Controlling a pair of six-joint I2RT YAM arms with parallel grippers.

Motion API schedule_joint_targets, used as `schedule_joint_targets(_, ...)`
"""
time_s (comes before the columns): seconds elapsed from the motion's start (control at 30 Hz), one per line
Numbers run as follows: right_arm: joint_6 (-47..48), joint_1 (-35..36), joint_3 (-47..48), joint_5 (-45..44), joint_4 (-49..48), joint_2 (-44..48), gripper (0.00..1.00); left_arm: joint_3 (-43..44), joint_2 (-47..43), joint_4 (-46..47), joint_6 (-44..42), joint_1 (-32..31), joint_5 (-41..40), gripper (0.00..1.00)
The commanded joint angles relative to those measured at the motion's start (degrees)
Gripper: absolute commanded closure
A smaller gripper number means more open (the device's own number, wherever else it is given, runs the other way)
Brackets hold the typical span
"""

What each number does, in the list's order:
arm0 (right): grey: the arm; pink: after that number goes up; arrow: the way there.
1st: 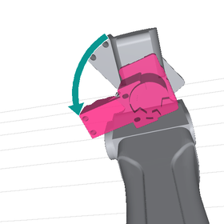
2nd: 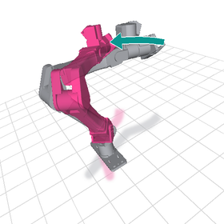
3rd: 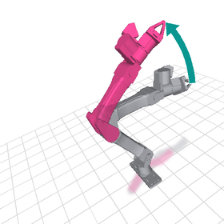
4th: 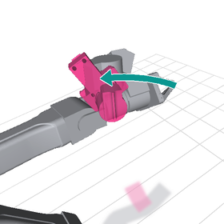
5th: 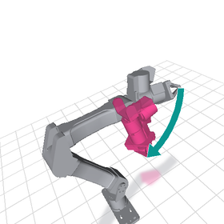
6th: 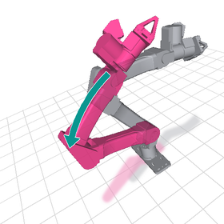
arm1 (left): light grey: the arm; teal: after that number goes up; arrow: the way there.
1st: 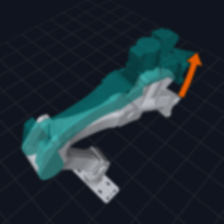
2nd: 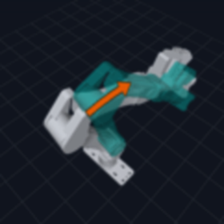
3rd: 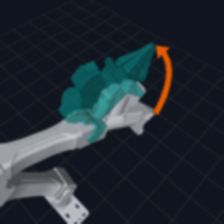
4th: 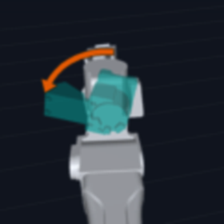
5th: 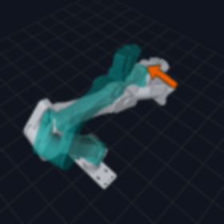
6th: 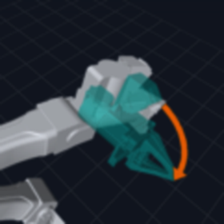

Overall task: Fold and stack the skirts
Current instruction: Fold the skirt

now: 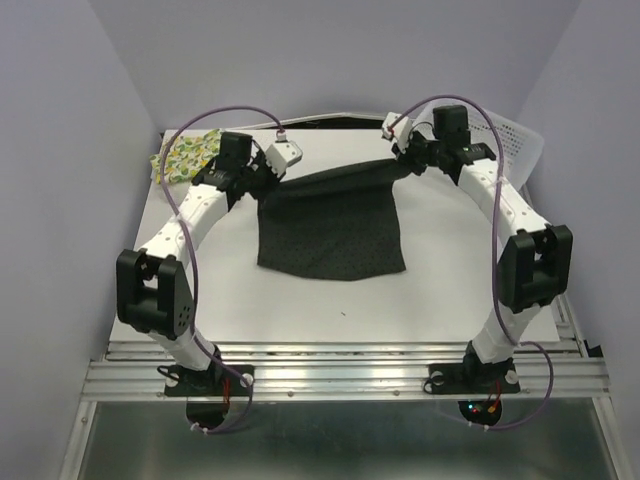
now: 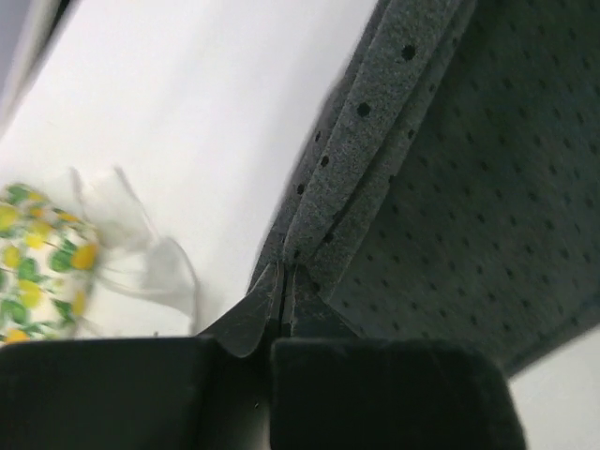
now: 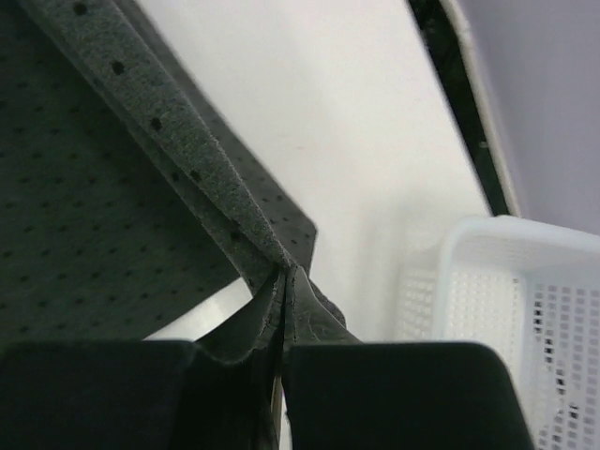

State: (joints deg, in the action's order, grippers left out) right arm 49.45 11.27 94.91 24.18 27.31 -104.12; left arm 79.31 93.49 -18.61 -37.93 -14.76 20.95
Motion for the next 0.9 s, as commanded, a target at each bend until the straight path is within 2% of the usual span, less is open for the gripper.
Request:
schedule_joint_targets(0.0, 2.1, 1.4, -12.2, -2.3, 2.5, 7.9, 0.99, -13.6, -7.1, -1.3, -5.6, 0.3, -2.9, 1.0)
schedule_joint_targets(0.17, -2.3, 6.6, -31.6, -3.8, -0.9, 14.7, 0.99, -25.9, -14.2, 0.2, -7.1, -0.6, -1.8, 1.0)
schedule_joint_targets(0.3, -5.8, 9.0, -41.0, -5.5, -7.1, 15.8, 0.99, -34.8, -14.9, 4.2, -6.0, -3.4, -3.8, 1.0)
schedule_joint_targets(0.37, -7.5, 9.7, -42.8, -7.4, -10.8, 13.1, 0.99, -37.9, -11.9, 5.9, -4.5, -5.0, -5.7, 1.0)
schedule_joint_targets(0.57, -10.8, 9.7, -38.8, -12.8, -12.4, 4.0, 0.99, -36.1, -2.5, 8.8, -0.2, -5.5, -7.5, 1.0)
schedule_joint_targets(0.87, -11.0, 8.5, -26.6, -17.0, -13.9, -2.8, 0.99, -31.0, -3.9, 7.7, 3.0, -5.9, -6.3, 1.0)
